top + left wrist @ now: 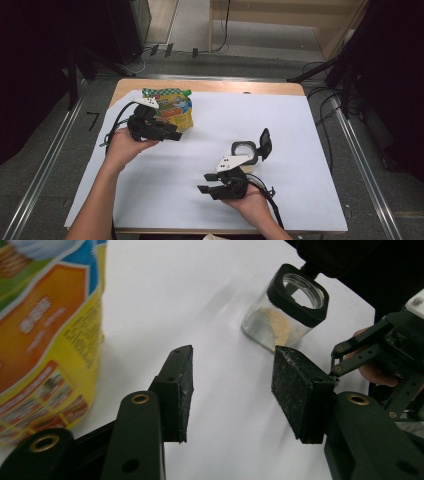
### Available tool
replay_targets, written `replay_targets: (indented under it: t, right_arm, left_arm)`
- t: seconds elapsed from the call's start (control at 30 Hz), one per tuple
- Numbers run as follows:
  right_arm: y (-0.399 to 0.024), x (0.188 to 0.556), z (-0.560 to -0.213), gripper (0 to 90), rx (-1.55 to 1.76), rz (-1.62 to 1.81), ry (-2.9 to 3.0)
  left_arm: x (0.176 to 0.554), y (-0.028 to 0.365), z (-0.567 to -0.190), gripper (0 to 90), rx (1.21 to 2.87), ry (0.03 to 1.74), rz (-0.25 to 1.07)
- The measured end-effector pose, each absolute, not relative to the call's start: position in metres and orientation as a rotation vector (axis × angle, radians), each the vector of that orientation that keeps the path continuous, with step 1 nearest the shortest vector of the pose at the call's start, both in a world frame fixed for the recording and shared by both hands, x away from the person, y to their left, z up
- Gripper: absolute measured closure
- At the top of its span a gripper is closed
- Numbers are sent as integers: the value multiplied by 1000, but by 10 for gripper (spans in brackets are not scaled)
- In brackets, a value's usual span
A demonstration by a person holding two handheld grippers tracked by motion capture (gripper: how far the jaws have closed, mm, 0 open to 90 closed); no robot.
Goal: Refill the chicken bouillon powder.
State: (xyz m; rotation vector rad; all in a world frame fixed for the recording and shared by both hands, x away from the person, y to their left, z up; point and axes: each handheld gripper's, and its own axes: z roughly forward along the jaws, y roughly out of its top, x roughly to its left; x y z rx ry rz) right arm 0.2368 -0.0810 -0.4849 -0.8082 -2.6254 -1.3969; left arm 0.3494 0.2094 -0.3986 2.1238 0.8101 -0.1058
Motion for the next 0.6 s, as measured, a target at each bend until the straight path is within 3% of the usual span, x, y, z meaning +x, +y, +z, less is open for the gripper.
replay_targets:
  t: [0.6]
  right_arm:
    - [-70, 233, -498, 546, -750, -1313, -2666]
  left_arm:
    - [368, 265, -404, 490, 2079, 924, -25]
